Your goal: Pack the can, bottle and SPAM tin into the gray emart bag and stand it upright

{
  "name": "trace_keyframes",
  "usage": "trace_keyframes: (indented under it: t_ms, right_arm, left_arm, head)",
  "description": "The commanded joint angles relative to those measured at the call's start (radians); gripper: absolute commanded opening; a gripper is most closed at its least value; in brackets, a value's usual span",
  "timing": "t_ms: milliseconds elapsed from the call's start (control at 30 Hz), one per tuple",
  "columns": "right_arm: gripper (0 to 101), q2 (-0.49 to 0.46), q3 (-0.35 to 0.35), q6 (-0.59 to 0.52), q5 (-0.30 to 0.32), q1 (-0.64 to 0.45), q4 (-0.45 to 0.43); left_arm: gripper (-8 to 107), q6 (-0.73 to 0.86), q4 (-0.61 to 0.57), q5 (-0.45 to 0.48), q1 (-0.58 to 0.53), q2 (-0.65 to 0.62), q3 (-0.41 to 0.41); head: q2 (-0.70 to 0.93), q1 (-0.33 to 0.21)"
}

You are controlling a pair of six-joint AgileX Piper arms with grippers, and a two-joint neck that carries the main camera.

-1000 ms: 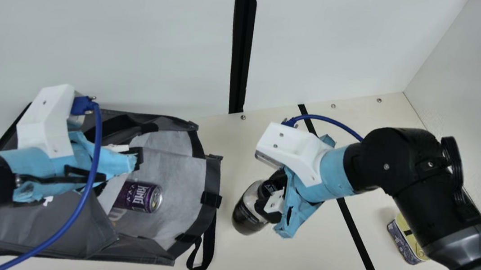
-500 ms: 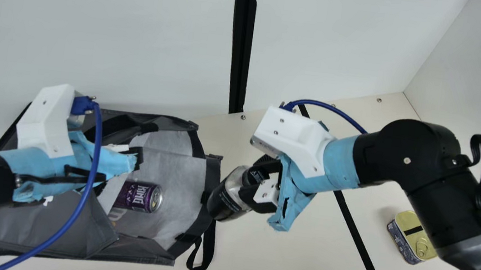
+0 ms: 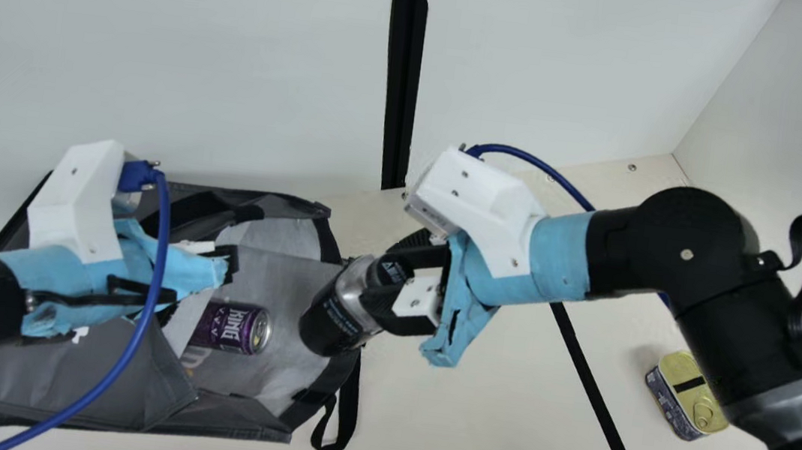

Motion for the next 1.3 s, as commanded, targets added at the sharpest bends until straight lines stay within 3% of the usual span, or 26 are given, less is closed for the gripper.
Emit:
trace_keyframes:
  t_ms: [0,667,1267]
  right_arm:
    - [0,0.003,0.012,0.001,-0.028,0.014,0.012]
    - [0,0.114,0.061,-0.046,-0.216,0.129,0.097]
    - [0,0.251,0.013,-0.042,-0.311,0.243,0.121]
  left_arm:
    - [-8,0.000,0.000,0.000,0.000,0.000,0.000]
    - [-8,0.000,0.000,0.000,0.000,0.000,0.000]
    - [-8,0.000,0.000,0.000,0.000,0.000,0.000]
  head:
    - [-0.002,-0.023]
    - [-0.002,-0.023]
    - [-0.002,-0.023]
